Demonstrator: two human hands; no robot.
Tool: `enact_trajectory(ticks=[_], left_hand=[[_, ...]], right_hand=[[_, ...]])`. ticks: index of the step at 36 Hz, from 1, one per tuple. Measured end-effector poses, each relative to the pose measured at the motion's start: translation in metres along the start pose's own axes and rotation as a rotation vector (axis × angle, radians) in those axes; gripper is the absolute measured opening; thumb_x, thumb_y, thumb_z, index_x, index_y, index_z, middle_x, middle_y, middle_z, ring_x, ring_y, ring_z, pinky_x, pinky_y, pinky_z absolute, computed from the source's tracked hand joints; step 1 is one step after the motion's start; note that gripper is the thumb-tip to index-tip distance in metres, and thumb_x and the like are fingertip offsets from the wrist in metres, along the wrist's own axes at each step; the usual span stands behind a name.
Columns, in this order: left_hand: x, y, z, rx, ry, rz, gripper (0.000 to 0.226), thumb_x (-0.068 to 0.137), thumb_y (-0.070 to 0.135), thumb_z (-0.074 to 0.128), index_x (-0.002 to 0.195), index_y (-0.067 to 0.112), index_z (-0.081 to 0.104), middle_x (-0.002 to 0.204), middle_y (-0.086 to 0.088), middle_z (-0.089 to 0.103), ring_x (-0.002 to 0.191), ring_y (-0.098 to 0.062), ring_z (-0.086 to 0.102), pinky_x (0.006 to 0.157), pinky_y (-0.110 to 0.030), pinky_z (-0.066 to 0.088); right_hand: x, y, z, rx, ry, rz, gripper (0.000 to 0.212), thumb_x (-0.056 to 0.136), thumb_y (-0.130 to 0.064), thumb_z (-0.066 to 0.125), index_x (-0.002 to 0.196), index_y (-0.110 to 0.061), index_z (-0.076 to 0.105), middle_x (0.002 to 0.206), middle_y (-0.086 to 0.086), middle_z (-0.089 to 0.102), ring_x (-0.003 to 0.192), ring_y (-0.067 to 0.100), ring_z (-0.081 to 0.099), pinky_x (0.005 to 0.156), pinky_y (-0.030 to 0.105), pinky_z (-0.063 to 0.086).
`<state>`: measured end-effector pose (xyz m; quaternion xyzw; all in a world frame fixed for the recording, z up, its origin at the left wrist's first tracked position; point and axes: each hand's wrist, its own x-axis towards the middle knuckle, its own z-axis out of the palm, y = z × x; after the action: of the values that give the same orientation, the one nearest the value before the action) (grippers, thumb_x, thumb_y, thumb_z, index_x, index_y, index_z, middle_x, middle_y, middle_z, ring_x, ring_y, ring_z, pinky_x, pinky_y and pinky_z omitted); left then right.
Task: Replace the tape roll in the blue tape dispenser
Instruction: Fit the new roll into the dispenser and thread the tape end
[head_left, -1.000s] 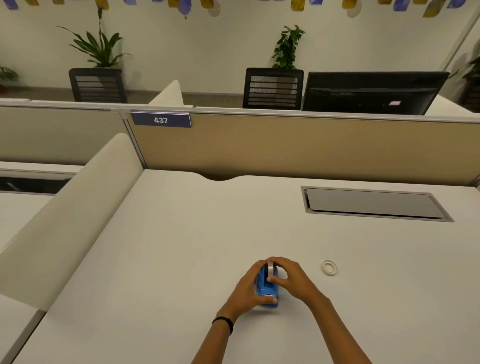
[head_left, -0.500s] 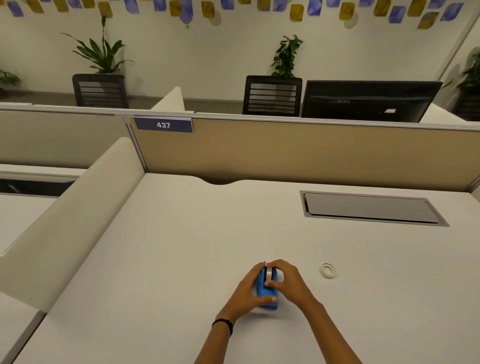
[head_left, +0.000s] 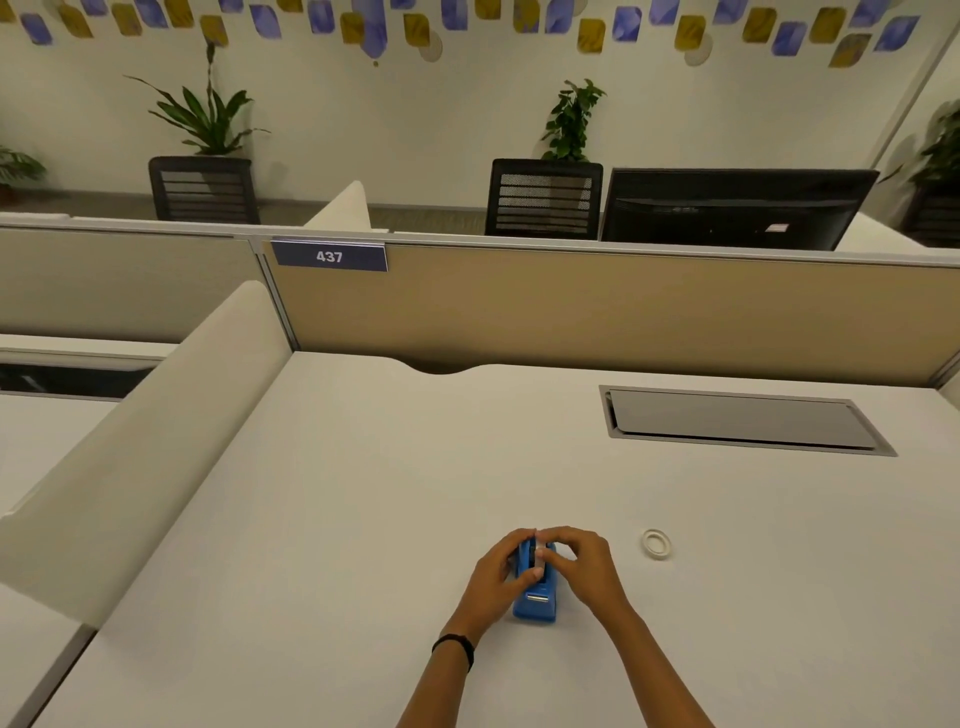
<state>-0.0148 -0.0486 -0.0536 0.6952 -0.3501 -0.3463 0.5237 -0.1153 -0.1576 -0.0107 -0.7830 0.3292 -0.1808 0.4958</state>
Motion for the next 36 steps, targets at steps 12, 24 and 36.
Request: enact_trajectory(ticks=[12, 24, 36], left_hand=[[0.001, 0.003, 0.002, -0.017, 0.038, 0.021, 0.032, 0.088, 0.020, 0.063, 0.111, 0.039, 0.052, 0.114, 0.021, 0.057, 0.105, 0.011, 0.054, 0.085, -0.003, 0.044], [0.000, 0.002, 0.003, -0.046, 0.058, 0.007, 0.033, 0.088, 0.020, 0.063, 0.112, 0.038, 0.052, 0.116, 0.019, 0.056, 0.107, 0.003, 0.055, 0.083, -0.003, 0.044], [0.000, 0.002, 0.004, -0.050, 0.064, 0.005, 0.033, 0.087, 0.019, 0.063, 0.113, 0.036, 0.051, 0.113, 0.021, 0.056, 0.103, 0.006, 0.056, 0.082, -0.002, 0.045]], right_hand=[[-0.006, -0.001, 0.004, -0.013, 0.031, -0.049, 0.008, 0.088, -0.008, 0.059, 0.086, -0.007, 0.067, 0.084, 0.004, 0.069, 0.079, 0.013, 0.064, 0.071, 0.003, 0.048], [-0.012, -0.003, 0.003, -0.009, 0.041, -0.032, 0.009, 0.087, -0.008, 0.060, 0.093, -0.004, 0.065, 0.092, 0.011, 0.069, 0.082, 0.017, 0.063, 0.071, 0.002, 0.047], [-0.018, 0.003, 0.009, -0.116, -0.009, -0.052, 0.023, 0.093, -0.004, 0.043, 0.111, -0.005, 0.058, 0.100, -0.001, 0.059, 0.087, 0.003, 0.056, 0.082, 0.020, 0.046]])
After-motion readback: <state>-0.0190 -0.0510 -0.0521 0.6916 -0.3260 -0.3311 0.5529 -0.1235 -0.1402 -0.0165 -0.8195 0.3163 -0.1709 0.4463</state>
